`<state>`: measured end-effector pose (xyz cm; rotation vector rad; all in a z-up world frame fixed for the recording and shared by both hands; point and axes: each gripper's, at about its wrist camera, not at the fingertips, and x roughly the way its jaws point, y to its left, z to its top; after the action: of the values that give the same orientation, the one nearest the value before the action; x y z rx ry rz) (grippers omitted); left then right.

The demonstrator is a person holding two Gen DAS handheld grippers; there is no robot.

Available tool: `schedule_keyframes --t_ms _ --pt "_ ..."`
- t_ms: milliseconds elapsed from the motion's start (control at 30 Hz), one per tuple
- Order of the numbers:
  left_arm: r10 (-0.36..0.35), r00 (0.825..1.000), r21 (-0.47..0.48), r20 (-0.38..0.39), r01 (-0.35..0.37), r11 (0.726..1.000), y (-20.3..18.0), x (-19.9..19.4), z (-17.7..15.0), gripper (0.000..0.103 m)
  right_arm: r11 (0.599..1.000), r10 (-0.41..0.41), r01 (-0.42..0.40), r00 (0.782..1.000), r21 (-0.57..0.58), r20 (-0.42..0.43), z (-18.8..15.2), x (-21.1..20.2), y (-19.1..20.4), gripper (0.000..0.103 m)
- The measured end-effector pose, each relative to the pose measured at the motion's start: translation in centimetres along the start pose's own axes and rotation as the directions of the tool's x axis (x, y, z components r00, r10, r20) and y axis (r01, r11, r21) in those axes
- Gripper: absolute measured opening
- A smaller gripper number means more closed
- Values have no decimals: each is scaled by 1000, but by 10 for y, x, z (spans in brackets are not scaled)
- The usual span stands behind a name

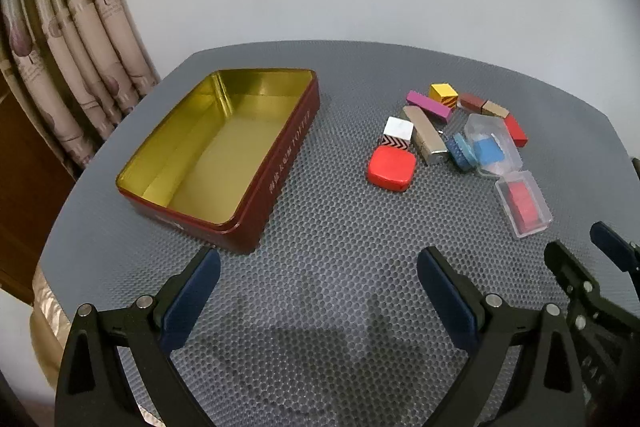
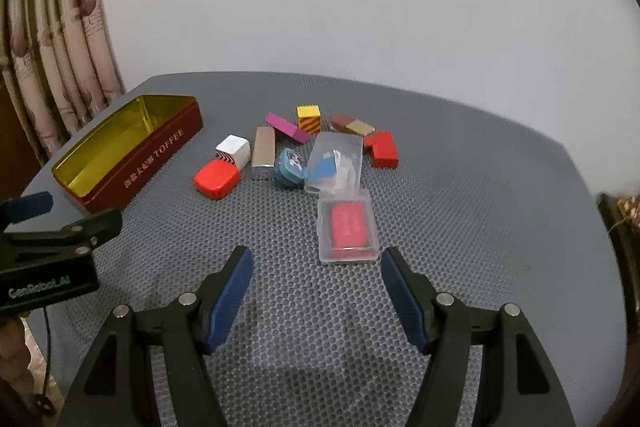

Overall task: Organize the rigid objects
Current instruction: 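Grasp the small clear case with red card with the right gripper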

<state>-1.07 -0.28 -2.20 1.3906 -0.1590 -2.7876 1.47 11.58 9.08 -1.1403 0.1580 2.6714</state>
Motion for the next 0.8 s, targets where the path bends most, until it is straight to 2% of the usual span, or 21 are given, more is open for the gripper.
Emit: schedule_keyframes --t_ms 100,267,433,600,800 --pt "0 1000 7 -6 0 1000 -1 5 -1 98 1000 0 0 1000 21 -22 1 11 -7 69" --pt "0 1000 10 -14 0 1000 -2 11 -1 98 1000 -21 20 997 -20 -69 5 32 -10 69" --pt "0 1000 20 -31 1 1000 -2 18 1 98 1000 -23 22 992 -12 -121 11 58 -17 69" --pt "10 1000 4 -30 -10 1000 1 23 7 98 997 -63 57 988 -49 -138 13 77 -14 69" --pt "19 1000 19 -19 -19 1000 -3 31 15 98 997 -66 60 985 -45 -160 16 93 -15 69"
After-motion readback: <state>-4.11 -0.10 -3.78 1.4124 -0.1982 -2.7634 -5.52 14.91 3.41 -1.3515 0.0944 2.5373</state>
